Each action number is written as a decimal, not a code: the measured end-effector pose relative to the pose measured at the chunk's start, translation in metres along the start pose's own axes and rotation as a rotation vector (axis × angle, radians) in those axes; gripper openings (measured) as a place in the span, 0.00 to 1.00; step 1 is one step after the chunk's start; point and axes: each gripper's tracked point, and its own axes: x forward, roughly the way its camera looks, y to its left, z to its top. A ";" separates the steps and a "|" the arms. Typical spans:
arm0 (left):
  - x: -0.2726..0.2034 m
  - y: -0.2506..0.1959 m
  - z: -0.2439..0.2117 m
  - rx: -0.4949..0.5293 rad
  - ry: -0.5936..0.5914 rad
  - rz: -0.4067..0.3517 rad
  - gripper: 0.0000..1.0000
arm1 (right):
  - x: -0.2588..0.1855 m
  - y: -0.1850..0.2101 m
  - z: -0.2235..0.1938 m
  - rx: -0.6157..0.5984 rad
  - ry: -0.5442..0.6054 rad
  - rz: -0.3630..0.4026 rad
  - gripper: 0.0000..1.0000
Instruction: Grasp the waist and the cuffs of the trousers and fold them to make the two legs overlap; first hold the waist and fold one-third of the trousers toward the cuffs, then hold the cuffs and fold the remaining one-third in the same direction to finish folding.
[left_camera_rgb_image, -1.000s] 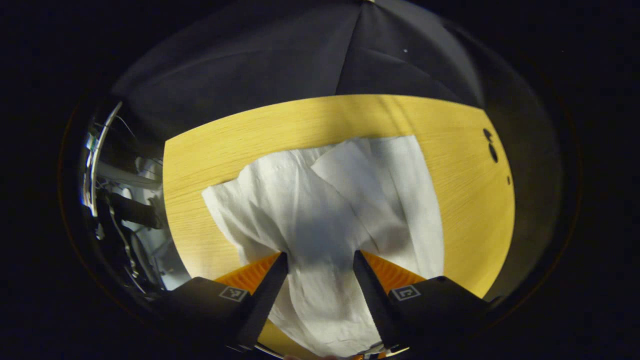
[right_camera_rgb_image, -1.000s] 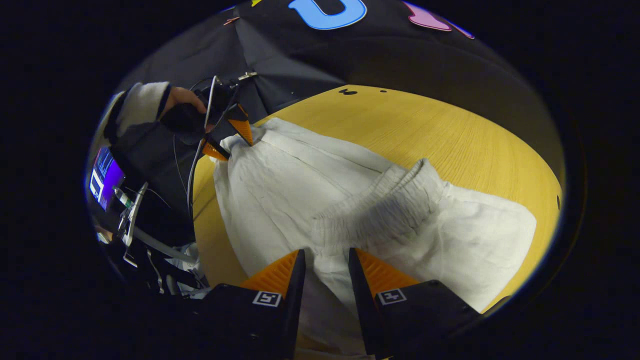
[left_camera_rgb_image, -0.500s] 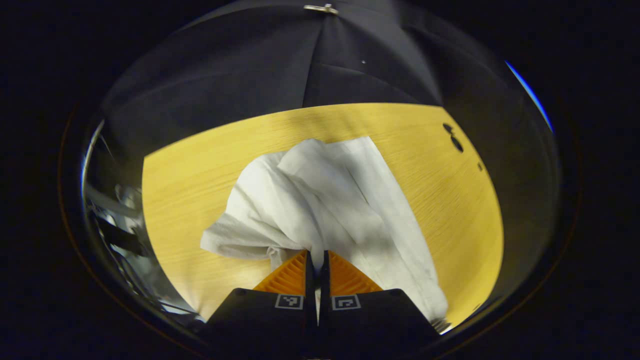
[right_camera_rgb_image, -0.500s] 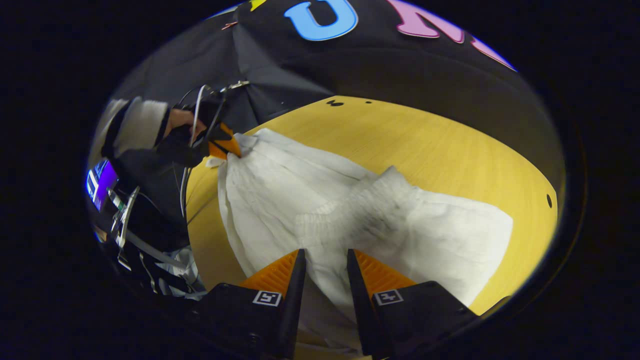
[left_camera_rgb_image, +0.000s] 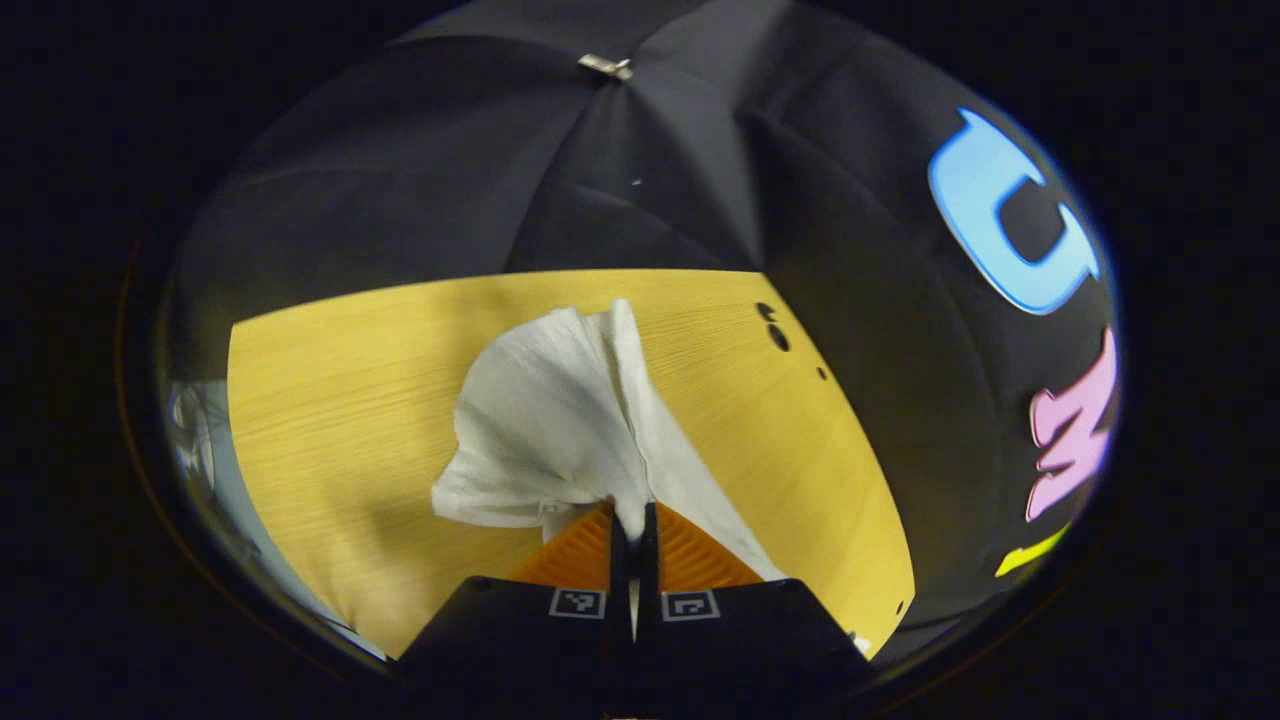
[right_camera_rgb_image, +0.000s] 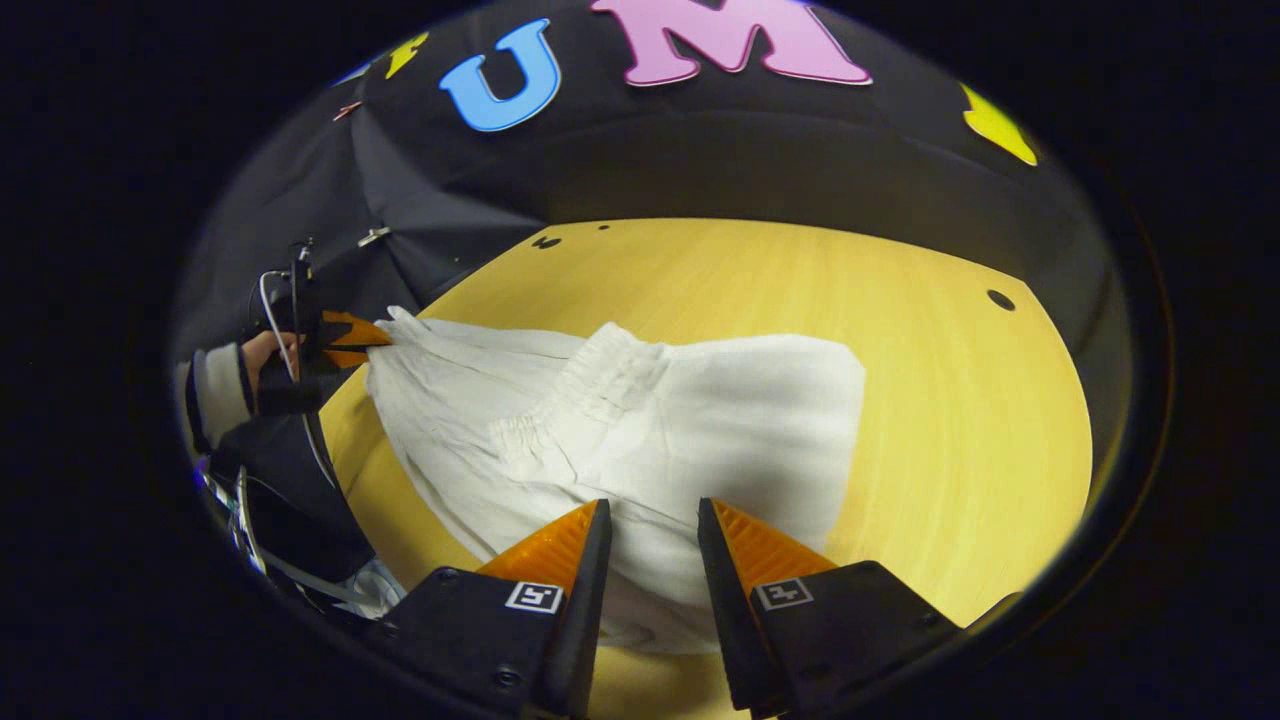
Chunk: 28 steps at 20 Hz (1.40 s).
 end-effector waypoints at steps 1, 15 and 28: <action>-0.003 -0.012 0.000 0.062 -0.026 -0.034 0.06 | -0.005 -0.004 -0.001 0.017 -0.007 -0.014 0.54; -0.085 -0.185 -0.125 0.915 -0.121 -0.492 0.06 | -0.065 -0.062 -0.012 0.096 -0.084 -0.186 0.54; -0.075 -0.174 -0.307 1.548 -0.004 -0.529 0.06 | -0.102 -0.123 -0.031 0.225 -0.111 -0.304 0.54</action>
